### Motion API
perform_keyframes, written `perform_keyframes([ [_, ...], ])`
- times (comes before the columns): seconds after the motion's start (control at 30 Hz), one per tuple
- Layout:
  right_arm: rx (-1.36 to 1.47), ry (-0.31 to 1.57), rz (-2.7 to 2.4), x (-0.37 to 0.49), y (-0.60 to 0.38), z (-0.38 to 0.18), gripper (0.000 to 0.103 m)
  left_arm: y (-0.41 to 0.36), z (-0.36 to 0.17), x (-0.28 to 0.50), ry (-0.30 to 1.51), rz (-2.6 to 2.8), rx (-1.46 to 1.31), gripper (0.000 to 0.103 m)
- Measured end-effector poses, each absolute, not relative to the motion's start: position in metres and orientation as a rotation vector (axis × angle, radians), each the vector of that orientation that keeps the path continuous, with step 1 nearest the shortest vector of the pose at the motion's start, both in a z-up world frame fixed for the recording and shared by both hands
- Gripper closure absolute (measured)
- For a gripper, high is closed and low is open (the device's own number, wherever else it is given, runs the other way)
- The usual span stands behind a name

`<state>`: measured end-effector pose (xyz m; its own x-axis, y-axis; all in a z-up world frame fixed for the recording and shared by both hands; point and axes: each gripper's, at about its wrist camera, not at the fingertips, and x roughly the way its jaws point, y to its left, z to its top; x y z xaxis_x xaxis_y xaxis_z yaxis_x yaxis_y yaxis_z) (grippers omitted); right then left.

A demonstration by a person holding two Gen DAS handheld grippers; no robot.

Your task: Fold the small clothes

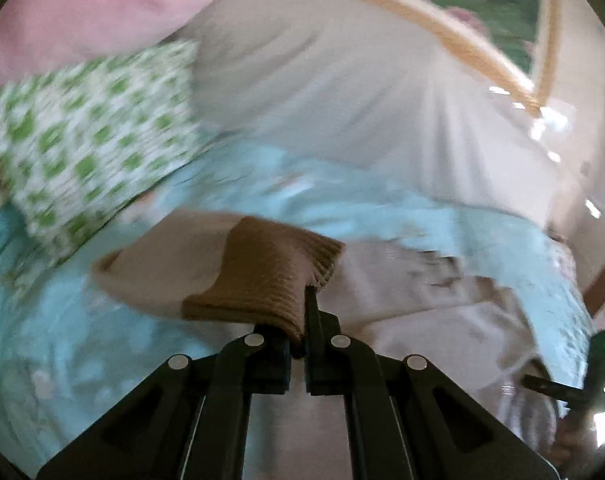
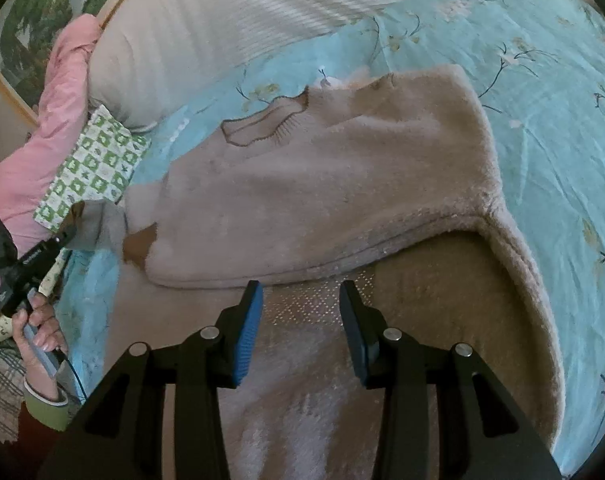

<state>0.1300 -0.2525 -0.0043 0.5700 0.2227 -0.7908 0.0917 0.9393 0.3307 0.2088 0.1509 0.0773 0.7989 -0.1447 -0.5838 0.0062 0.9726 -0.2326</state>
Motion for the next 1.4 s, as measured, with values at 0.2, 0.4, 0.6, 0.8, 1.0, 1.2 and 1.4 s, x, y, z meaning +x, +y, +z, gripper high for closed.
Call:
perform_keyframes([
  [0.2, 0.389, 0.916, 0.053, 0.113, -0.268, 0.011, 0.062, 0.049, 0.09, 0.219, 0.643, -0.294, -0.206, 0.102],
  [0.4, 0.418, 0.876, 0.009, 0.095, -0.293, 0.022, 0.062, -0.059, 0.065, 0.239, 0.706, -0.455, -0.205, 0.102],
  [0.6, 0.45, 0.866, -0.046, 0.082, -0.323, 0.024, 0.062, -0.123, 0.011, 0.266, 0.84, -0.514, -0.18, 0.101],
  [0.8, 0.482, 0.879, -0.039, 0.086, -0.327, 0.022, 0.057, -0.111, -0.026, 0.262, 0.983, -0.538, -0.184, 0.093],
  [1.0, 0.432, 0.885, 0.022, 0.107, -0.303, 0.02, 0.037, -0.041, -0.012, 0.214, 0.932, -0.472, -0.173, 0.083],
  [1.2, 0.199, 0.943, 0.116, 0.14, -0.259, 0.013, 0.037, 0.067, -0.008, 0.188, 0.88, -0.197, -0.171, 0.072],
  [1.4, -0.218, 0.9, 0.204, 0.155, -0.205, 0.013, 0.033, 0.144, -0.018, 0.204, 0.9, 0.004, -0.224, 0.072],
])
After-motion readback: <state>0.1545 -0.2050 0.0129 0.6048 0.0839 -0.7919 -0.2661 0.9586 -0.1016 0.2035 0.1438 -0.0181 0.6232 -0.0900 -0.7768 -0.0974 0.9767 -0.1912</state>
